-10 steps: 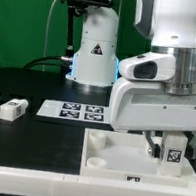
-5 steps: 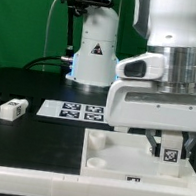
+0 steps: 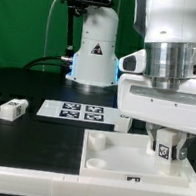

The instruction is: Assemble one leg

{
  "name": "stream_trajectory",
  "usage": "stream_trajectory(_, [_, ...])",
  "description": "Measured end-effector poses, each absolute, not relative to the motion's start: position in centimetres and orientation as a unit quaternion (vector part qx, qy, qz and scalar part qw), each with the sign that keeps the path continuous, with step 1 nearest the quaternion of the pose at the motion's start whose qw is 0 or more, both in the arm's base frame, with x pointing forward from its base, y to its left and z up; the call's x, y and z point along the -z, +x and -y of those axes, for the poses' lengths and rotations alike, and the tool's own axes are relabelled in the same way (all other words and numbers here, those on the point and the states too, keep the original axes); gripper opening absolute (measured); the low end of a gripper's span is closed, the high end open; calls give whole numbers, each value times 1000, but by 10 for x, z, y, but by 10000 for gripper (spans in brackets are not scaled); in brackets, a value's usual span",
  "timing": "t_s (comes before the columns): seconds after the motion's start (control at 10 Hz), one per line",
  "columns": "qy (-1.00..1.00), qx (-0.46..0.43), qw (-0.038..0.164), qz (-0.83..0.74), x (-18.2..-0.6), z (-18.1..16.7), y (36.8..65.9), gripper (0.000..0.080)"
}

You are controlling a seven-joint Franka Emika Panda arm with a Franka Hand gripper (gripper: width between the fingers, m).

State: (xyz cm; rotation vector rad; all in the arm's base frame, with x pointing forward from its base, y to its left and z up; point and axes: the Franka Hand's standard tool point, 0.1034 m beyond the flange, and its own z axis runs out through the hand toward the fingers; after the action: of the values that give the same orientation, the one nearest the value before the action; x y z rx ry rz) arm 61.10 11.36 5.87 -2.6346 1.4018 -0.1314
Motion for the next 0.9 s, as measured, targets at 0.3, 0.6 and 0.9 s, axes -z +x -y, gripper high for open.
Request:
stream_trajectory(0.3, [-792,26,87,-604,-57,-118,609,274])
stream_trajectory(0.6, [-800,28,86,-593,-56,-118,609,422])
stream_trajectory(0.9, [-866,38,79,-493,-55,-121,607,633])
